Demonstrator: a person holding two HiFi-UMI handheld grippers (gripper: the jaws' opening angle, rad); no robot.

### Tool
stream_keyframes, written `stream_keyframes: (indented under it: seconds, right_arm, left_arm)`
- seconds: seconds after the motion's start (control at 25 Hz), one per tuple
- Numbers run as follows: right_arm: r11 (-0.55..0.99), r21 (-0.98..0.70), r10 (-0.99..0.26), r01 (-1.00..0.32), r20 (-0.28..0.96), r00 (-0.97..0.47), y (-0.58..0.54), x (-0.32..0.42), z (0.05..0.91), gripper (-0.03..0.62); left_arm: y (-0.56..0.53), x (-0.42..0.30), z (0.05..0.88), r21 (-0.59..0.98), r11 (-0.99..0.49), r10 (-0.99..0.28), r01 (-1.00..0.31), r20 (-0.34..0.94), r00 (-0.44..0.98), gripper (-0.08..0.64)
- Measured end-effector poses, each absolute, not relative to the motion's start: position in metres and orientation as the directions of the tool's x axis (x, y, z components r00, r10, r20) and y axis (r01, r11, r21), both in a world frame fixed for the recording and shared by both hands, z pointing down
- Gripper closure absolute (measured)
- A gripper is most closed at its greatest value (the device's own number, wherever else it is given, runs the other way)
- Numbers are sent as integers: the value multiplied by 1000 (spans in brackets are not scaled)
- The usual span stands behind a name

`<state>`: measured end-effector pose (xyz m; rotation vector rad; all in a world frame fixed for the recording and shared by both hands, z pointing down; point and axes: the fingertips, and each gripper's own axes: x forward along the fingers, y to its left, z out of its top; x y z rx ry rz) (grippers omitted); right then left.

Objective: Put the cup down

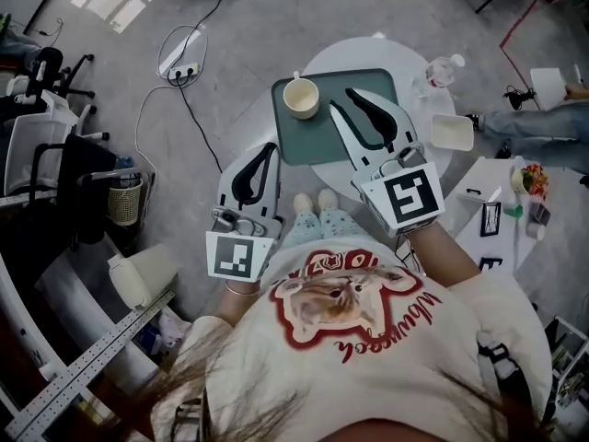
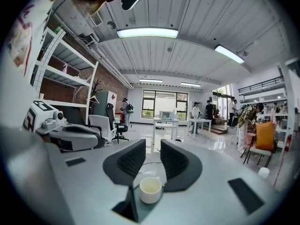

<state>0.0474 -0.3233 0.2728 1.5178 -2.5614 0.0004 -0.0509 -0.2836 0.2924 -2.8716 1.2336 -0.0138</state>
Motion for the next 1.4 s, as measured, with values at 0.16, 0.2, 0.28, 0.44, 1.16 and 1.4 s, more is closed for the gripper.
stream_keyframes:
  seconds: [0.16, 0.2, 0.28, 0.44, 1.16, 1.4]
  right_arm:
    - [471, 88, -879, -878, 134, -458, -317, 56, 270, 515]
    - [472, 87, -878, -877, 134, -459, -316, 57, 269, 521]
    - [477, 83, -875, -875, 131, -465, -313, 58, 265, 530]
    - [499, 83, -865, -863, 110, -489, -307, 60, 261, 543]
    - [557, 49, -828, -829, 103, -551, -279, 76, 269, 551]
    - [544, 67, -838, -836, 84, -539, -259, 75, 263, 551]
  left_arm:
    - [-284, -45, 284, -29, -696, -718, -717, -5, 696, 545]
    - [-284, -43, 282, -32, -697, -717, -717, -9, 697, 545]
    - [-283, -39, 277, -36, -696, -717, -717, -20, 697, 545]
    - [-282, -34, 277, -58, -689, -723, -723, -13, 690, 545]
    - [-258, -15, 269, -70, -667, -739, -741, -57, 671, 545]
    - [-241, -20, 262, -79, -669, -735, -739, -85, 673, 545]
